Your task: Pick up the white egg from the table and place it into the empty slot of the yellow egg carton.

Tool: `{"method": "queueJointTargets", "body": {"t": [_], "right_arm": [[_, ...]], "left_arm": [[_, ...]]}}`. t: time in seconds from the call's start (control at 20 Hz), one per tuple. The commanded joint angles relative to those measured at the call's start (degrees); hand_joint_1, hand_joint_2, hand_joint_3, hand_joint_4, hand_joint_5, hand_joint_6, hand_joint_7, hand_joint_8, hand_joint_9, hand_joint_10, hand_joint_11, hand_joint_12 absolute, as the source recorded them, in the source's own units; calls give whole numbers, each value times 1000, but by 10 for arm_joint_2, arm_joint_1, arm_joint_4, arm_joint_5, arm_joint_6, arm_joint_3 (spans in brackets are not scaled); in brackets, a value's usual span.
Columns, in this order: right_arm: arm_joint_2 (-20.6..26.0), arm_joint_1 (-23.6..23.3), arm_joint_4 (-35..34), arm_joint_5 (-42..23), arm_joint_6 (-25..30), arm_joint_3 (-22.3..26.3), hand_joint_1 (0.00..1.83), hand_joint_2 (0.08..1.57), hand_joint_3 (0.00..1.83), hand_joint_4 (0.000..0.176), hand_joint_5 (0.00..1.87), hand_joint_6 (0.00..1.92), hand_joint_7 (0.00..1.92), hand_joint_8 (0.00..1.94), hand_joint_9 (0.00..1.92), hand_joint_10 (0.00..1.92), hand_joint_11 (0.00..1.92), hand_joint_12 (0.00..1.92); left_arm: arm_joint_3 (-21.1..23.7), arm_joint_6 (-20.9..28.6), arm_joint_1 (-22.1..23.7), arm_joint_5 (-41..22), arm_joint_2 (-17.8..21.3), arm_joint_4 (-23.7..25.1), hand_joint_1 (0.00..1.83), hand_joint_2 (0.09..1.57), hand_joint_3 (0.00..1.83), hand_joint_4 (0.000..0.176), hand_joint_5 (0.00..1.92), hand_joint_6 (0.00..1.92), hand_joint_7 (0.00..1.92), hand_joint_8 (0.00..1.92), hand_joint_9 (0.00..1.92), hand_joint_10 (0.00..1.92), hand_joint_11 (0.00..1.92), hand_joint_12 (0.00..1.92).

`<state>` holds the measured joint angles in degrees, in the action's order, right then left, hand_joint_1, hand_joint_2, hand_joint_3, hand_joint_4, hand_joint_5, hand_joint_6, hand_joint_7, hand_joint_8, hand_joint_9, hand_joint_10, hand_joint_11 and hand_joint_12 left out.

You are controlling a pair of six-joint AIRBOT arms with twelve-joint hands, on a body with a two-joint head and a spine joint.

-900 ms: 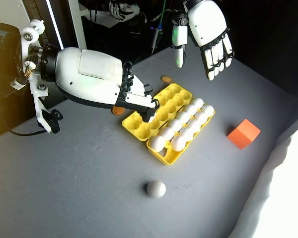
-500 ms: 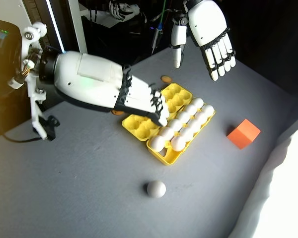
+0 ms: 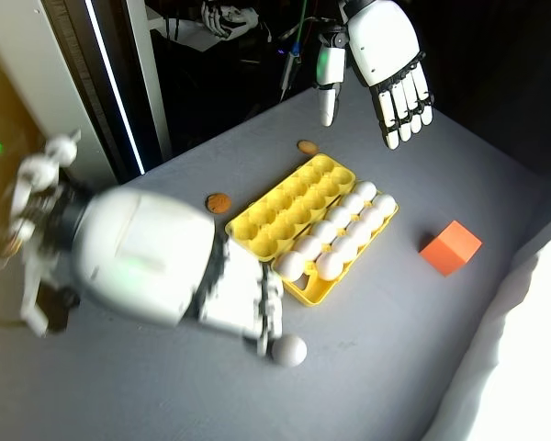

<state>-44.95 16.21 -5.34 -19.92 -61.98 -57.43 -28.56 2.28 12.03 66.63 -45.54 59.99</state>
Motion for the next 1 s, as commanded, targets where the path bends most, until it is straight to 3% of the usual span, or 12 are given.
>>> {"method": "queueJointTargets", "body": {"t": [0.0, 0.15, 0.25, 0.35, 0.45, 0.55, 0.6, 0.95], "right_arm": [[-7, -11, 1, -46, 19, -13, 1178, 950, 0, 0, 452, 27, 464, 25, 409, 58, 0, 1101], [-47, -29, 1, -4, 77, -65, 1200, 989, 11, 0, 496, 28, 497, 21, 424, 56, 0, 1161], [-68, -41, 1, 7, 94, -91, 1183, 1017, 14, 0, 507, 25, 531, 26, 462, 72, 0, 1225], [-89, -54, 1, 8, 94, -110, 1246, 977, 0, 0, 586, 43, 608, 42, 521, 93, 0, 1294], [-111, -68, 1, 15, 94, -132, 1246, 977, 0, 0, 586, 43, 608, 42, 521, 93, 0, 1294], [-136, -74, 1, 16, 95, -153, 1192, 1018, 10, 0, 629, 44, 635, 38, 546, 109, 0, 1354], [-146, -77, 1, 18, 95, -164, 1192, 1013, 7, 0, 640, 46, 648, 41, 561, 118, 0, 1361], [-212, -92, 0, 66, 119, -242, 1158, 1038, 10, 0, 604, 9, 598, 7, 493, 119, 0, 1262]], "left_arm": [[1, -4, 8, 4, 5, 50, 0, 1161, 3, 0, 225, 5, 221, 8, 151, 5, 42, 76], [1, -3, 8, 4, 5, 50, 0, 1165, 4, 0, 199, 0, 206, 1, 145, 1, 37, 85], [1, -1, 8, 4, 5, 50, 0, 1174, 0, 0, 211, 0, 214, 1, 155, 1, 1, 234], [1, 1, 8, 4, 5, 50, 0, 1174, 0, 0, 210, 0, 211, 0, 153, 0, 0, 224], [1, 2, 8, 3, 5, 50, 0, 1174, 0, 0, 210, 0, 211, 0, 153, 0, 0, 224], [1, 2, 8, 3, 5, 50, 0, 1203, 4, 0, 267, 2, 290, 5, 229, 5, 0, 365], [1, 2, 8, 3, 5, 50, 0, 1207, 4, 0, 253, 1, 270, 3, 207, 3, 0, 324], [1, 2, 8, 3, 5, 50, 0, 1201, 0, 0, 256, 1, 255, 3, 198, 1, 0, 367]]}}
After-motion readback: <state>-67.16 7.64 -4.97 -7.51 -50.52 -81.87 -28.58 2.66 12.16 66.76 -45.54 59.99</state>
